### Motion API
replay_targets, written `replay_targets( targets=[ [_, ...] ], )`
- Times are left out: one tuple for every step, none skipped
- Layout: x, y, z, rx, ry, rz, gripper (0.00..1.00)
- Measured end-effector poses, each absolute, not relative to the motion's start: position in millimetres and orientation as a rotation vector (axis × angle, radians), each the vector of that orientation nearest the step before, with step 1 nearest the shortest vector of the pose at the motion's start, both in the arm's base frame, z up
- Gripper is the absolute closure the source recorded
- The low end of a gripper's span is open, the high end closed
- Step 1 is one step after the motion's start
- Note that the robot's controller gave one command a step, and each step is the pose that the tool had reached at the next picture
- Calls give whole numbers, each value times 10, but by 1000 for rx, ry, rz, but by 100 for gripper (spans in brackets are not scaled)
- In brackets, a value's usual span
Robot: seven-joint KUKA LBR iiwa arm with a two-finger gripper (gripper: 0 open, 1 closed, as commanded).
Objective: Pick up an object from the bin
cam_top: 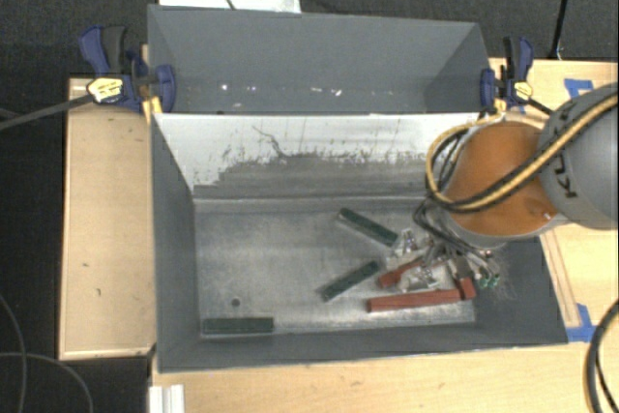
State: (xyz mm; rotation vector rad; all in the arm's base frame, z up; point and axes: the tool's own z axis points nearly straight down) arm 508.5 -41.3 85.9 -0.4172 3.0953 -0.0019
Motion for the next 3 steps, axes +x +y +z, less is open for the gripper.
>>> replay_targets(
  targets=[
    [5258,-394,1945,-411,3112,0,100],
    [5258,-394,1945,-411,3112,0,100],
    [5244,-382,2192,-610,3088,4,100]
  ],
)
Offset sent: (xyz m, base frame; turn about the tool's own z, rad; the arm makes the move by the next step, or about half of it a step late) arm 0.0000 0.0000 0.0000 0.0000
